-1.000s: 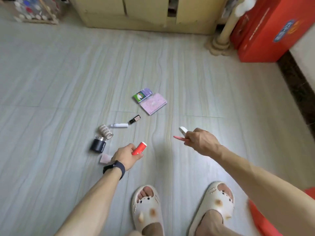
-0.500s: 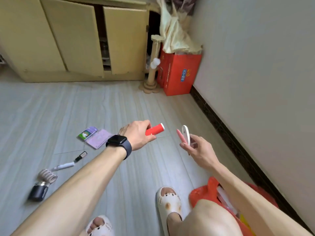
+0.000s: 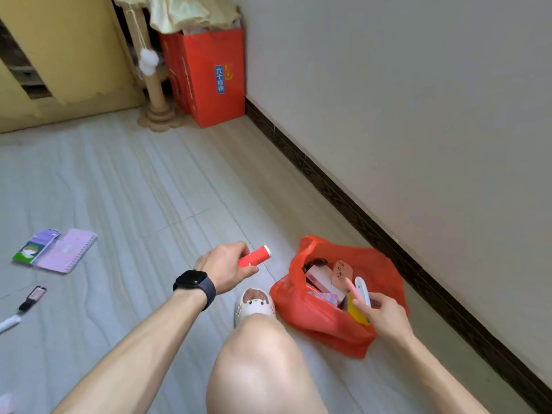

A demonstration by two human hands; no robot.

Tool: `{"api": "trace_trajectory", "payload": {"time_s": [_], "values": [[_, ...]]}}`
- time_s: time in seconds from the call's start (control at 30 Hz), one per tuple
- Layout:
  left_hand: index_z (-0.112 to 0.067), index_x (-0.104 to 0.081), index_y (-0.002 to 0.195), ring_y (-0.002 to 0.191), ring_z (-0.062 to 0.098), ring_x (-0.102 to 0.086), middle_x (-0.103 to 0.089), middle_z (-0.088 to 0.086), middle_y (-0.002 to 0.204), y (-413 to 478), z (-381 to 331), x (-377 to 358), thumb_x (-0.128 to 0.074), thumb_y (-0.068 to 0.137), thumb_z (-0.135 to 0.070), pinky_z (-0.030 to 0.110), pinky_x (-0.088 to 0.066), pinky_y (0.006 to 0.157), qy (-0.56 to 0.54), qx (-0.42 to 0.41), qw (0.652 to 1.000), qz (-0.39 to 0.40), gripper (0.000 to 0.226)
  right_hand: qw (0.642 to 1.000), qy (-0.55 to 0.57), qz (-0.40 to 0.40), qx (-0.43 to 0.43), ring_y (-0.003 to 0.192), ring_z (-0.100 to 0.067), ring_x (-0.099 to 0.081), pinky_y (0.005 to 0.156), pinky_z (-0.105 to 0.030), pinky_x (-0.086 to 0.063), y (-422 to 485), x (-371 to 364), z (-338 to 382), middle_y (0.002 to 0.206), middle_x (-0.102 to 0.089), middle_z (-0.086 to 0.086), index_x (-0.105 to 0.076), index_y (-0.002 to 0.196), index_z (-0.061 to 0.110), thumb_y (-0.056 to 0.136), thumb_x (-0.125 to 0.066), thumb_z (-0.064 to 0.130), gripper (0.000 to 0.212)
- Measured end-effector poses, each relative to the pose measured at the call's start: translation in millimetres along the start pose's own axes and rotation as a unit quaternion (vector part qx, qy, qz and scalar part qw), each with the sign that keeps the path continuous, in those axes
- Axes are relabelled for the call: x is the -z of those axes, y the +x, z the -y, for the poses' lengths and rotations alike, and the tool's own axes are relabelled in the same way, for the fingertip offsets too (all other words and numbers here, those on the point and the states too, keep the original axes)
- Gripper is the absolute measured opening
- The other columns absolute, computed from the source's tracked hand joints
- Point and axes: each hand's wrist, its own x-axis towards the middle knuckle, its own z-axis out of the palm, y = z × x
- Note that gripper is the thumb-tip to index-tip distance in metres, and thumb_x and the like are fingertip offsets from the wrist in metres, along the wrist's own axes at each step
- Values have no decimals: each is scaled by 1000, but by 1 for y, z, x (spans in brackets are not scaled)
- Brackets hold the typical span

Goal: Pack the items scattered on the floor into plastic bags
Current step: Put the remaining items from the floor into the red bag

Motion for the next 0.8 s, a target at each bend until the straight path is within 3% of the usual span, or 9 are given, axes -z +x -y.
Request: {"api": "trace_trajectory", "payload": {"time_s": [0.1, 0.27, 0.33, 0.4, 0.5, 0.6, 0.73, 0.8], "values": [[-33, -55, 98, 86, 18, -61, -64, -12, 94, 13, -10, -12, -61, 82, -58, 30, -42, 65, 1, -12, 1000, 17, 31, 999, -36, 23, 6, 83, -17, -63, 73, -33, -48, 19, -12, 11, 86, -68, 8, -66, 101, 30, 81, -73, 51, 30], [-34, -56, 98, 79, 12, -64, -67, -13, 85, 34, -22, -30, -62, 82, -57, 28, -46, 66, 4, -39, 998, 40, 29, 993, -98, 53, 48, 91, -23, -62, 73, -33, -44, 56, -45, 12, 93, -65, 3, -65, 117, 23, 83, -68, 46, 41], [-35, -57, 101, 78, 10, -62, -65, -15, 84, 39, -27, -41, -64, 81, -55, 29, -48, 68, 8, -61, 996, 61, 29, 996, -29, 83, 14, 104, -19, -65, 84, -29, -48, 59, -54, 8, 115, -70, 3, -65, 125, 24, 84, -70, 41, 44], [-37, -58, 104, 81, 10, -59, -64, -15, 92, 44, -31, -53, -66, 80, -55, 30, -48, 72, 9, -92, 993, 79, 31, 986, 143, 81, -37, 106, -16, -66, 88, -28, -50, 50, -54, 15, 124, -68, 4, -67, 120, 25, 88, -71, 38, 35], [-40, -58, 111, 98, 11, -56, -61, -17, 102, 53, -40, -69, -68, 78, -56, 28, -44, 75, 1, -132, 986, 102, 38, 912, 372, 155, -73, 97, -23, -72, 79, -33, -52, 27, -43, 41, 114, -73, -3, -66, 117, 23, 95, -61, 41, 28], [-41, -59, 115, 102, 10, -55, -61, -16, 105, 60, -57, -81, -68, 78, -57, 27, -42, 75, 0, -175, 978, 114, 41, 885, 414, 206, -45, 95, -29, -73, 79, -34, -53, 11, -39, 60, 108, -75, -10, -65, 120, 21, 99, -56, 39, 29], [-40, -59, 116, 104, 9, -53, -60, -15, 108, 68, -80, -95, -65, 80, -60, 26, -43, 77, 12, -236, 967, 92, 42, 905, 404, 132, -27, 85, -30, -73, 75, -34, -57, 11, -42, 66, 97, -74, -19, -72, 109, 8, 95, -64, 24, 23], [-37, -61, 112, 107, 12, -53, -58, -13, 116, 73, -82, -102, -65, 79, -59, 33, -48, 84, 18, -280, 959, 27, 40, 910, 403, 88, -31, 78, -25, -72, 76, -33, -58, 14, -34, 61, 90, -75, -17, -74, 105, 7, 96, -65, 23, 21]]}}
